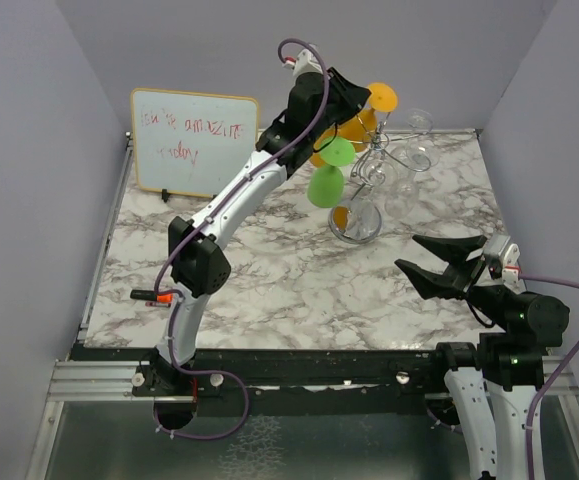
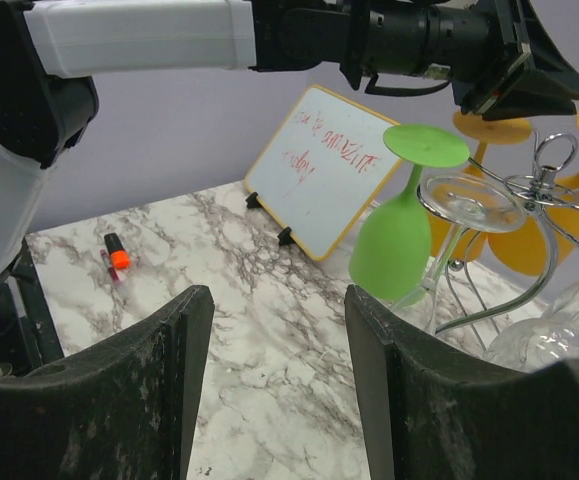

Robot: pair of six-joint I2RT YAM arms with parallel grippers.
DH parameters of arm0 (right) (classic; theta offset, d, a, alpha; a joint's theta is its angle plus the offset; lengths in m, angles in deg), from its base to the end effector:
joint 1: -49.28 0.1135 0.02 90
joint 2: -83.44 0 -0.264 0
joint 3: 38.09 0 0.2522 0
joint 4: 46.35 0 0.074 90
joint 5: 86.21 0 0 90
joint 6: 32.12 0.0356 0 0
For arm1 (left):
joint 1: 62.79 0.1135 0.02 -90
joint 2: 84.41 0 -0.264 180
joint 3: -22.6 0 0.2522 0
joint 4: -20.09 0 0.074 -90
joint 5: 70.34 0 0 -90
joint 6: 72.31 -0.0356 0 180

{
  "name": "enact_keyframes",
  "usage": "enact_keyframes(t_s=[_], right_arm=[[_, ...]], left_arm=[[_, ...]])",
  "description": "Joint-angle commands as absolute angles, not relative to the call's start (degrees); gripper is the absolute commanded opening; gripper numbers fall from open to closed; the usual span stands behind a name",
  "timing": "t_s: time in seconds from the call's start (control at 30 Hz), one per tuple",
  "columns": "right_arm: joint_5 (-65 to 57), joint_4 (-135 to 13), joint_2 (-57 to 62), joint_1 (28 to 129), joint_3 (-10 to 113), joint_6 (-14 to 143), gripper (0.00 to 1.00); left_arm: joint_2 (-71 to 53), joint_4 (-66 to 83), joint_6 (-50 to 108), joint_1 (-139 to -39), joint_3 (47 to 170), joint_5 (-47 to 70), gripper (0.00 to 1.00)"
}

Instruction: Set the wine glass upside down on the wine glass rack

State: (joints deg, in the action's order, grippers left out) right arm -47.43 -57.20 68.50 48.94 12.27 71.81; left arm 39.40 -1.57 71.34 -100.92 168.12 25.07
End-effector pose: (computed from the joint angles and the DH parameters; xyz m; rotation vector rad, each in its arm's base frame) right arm 0.0582 0.0274 0.3678 -0.6624 1.1662 0.7096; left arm 0.4038 -0.3127 0.4262 -0.3084 1.6694 -1.1629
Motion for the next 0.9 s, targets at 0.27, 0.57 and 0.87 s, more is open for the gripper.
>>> enact_keyframes(t_s=[0.27,0.57,0.87], right_arm=[[-46.09,-56.6,69.29,49.28,13.51,72.56,0.61],[-30.36,-64.76,69.06,49.28,17.66,73.06,0.61],[-0.85,-89.95,64.67,49.28,26.47,77.75,0.6]], left_arm=[[27.29,-2.27,66.81,-100.78,162.39,22.21,0.32],[11.46,-5.07,56.8,-100.53,145.85,25.35,0.53],[-18.47,-11.48,42.47,-100.47,116.09,36.24,0.88]])
